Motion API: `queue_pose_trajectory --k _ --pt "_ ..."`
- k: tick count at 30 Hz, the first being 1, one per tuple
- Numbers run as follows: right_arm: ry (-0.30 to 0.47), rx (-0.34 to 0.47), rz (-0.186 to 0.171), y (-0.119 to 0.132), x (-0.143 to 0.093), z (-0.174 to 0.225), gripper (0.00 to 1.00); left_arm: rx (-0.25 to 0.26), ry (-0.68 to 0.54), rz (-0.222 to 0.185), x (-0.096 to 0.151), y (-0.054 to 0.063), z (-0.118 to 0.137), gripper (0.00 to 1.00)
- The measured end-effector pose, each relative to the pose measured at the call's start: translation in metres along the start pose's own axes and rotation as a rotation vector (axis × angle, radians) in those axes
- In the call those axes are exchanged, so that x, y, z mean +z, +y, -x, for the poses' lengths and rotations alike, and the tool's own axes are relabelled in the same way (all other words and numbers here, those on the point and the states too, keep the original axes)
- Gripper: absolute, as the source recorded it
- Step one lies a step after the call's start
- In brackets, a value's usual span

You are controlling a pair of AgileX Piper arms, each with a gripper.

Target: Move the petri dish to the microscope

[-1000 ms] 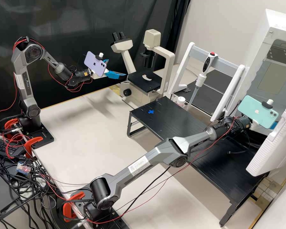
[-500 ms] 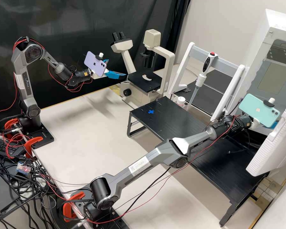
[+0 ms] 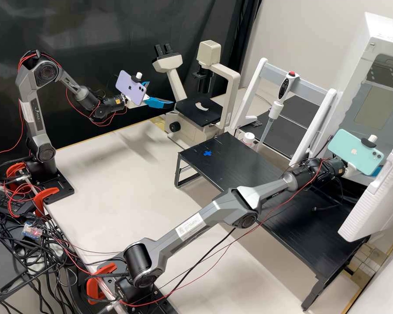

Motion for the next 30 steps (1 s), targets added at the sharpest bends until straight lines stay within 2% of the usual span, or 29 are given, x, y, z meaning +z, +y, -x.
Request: queue_pose_trajectory --k 7,10,11,12,13,18,19,20,21,23,24,25,27,28,29,30 --pt "-0.015 -0.007 -0.007 -0.009 0.011 -0.001 0.0 0.0 0.0 0.0 0.0 0.0 0.0 1.0" --pt "-0.008 0.005 0.0 -0.004 0.01 0.006 0.0 0.0 0.0 0.0 0.0 0.0 0.0 1.0" --pt "-0.01 0.004 -0.012 -0.004 0.011 0.009 0.0 0.0 0.0 0.0 0.0 0.0 0.0 1.0" --pt "-0.005 0.009 0.001 -0.001 0.009 0.012 0.0 0.0 0.0 0.0 0.0 0.0 0.0 1.0" --pt "-0.004 0.009 -0.013 0.001 0.009 0.015 0.0 0.0 0.0 0.0 0.0 0.0 0.0 1.0" --pt "0.002 0.028 -0.027 0.009 0.009 0.025 0.0 0.0 0.0 0.0 0.0 0.0 0.0 1.0" --pt "-0.001 0.026 -0.017 0.008 0.01 0.026 0.0 0.0 0.0 0.0 0.0 0.0 0.0 1.0" --pt "0.001 0.028 -0.027 0.01 0.01 0.028 0.0 0.0 0.0 0.0 0.0 0.0 0.0 1.0" --pt "-0.004 0.026 -0.016 0.01 0.012 0.029 0.0 0.0 0.0 0.0 0.0 0.0 0.0 1.0" --pt "0.0 0.029 -0.037 0.012 0.011 0.032 0.0 0.0 0.0 0.0 0.0 0.0 0.0 1.0" --pt "-0.001 0.025 -0.011 0.011 0.012 0.033 0.0 0.0 0.0 0.0 0.0 0.0 0.0 1.0" --pt "0.003 0.028 -0.022 0.012 0.011 0.034 0.0 0.0 0.0 0.0 0.0 0.0 0.0 1.0" --pt "0.005 0.027 -0.019 0.012 0.011 0.036 0.0 0.0 0.0 0.0 0.0 0.0 0.0 1.0" --pt "0.008 0.029 -0.006 0.013 0.01 0.037 0.0 0.0 0.0 0.0 0.0 0.0 0.0 1.0" --pt "0.009 0.032 -0.021 0.013 0.011 0.038 0.0 0.0 0.0 0.0 0.0 0.0 0.0 1.0" --pt "0.011 0.033 -0.021 0.013 0.011 0.039 0.0 0.0 0.0 0.0 0.0 0.0 0.0 1.0"
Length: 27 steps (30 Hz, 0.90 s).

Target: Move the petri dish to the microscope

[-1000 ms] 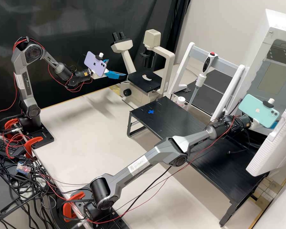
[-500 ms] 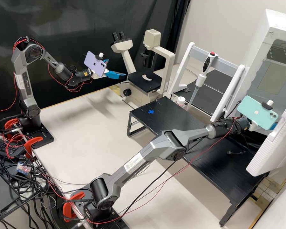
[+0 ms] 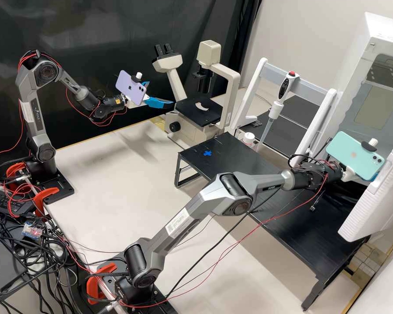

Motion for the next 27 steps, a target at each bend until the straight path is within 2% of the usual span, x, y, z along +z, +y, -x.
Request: queue_pose_trajectory --k 2,11,13,18,27 --pt "-0.002 0.002 0.012 0.001 0.001 0.001 0.0 0.0 0.0 0.0 0.0 0.0 0.0 1.0" --pt "-0.009 -0.022 0.023 0.007 0.002 0.018 0.0 0.0 0.0 0.0 0.0 0.0 0.0 1.0" --pt "-0.009 -0.023 0.036 0.013 0.001 0.027 0.0 0.0 0.0 0.0 0.0 0.0 0.0 1.0" --pt "-0.041 -0.043 0.034 0.021 0.004 0.051 0.0 0.0 0.0 0.0 0.0 0.0 0.0 1.0" --pt "-0.072 -0.093 0.055 0.03 0.01 0.109 0.0 0.0 0.0 0.0 0.0 0.0 0.0 1.0"
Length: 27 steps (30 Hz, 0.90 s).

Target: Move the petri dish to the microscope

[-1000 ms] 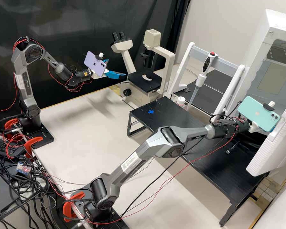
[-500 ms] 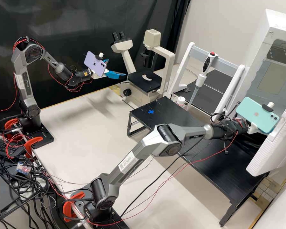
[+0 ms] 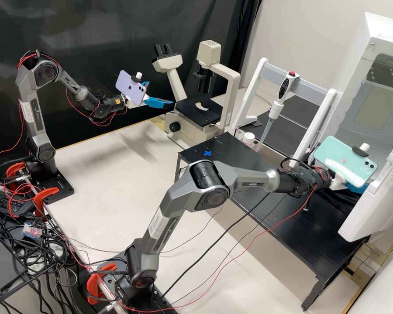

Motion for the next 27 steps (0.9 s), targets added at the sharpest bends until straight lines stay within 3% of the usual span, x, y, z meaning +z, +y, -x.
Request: queue_pose_trajectory --k 11,27 --pt "-0.014 -0.121 0.034 -0.03 0.02 0.072 0.0 0.0 0.0 0.0 0.0 0.0 0.0 1.0" --pt "0.141 -0.145 0.09 -0.059 -0.006 0.178 0.0 0.0 0.0 0.0 0.0 0.0 0.0 1.0"
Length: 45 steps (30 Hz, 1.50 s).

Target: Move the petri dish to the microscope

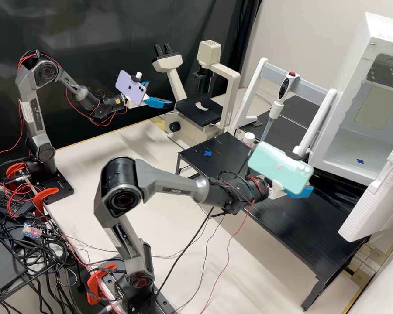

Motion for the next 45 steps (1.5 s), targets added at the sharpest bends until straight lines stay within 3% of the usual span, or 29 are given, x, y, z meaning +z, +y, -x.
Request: queue_pose_trajectory --k 10,18,22,25,36,42,45 --pt "0.191 -0.058 0.095 -0.045 -0.06 0.038 0.0 0.0 0.0 0.0 0.0 0.0 0.0 1.0" --pt "0.254 -0.131 0.15 -0.073 -0.095 0.037 0.0 0.0 0.0 0.0 0.0 0.0 0.0 1.0" --pt "0.274 -0.171 0.16 -0.083 -0.113 0.029 0.0 0.0 0.0 0.0 0.0 0.0 0.0 1.0" --pt "0.278 -0.196 0.151 -0.091 -0.124 0.024 0.0 0.0 0.0 0.0 0.0 0.0 0.0 1.0" --pt "0.241 -0.21 0.042 -0.101 -0.155 0.009 0.0 0.0 0.0 0.0 0.0 0.0 0.0 1.0" --pt "0.194 -0.174 0.026 -0.105 -0.163 0.004 0.0 0.0 0.0 0.0 0.0 0.0 0.0 1.0" --pt "0.178 -0.116 0.041 -0.107 -0.167 0.007 0.0 0.0 0.0 0.0 0.0 0.0 0.0 1.0"
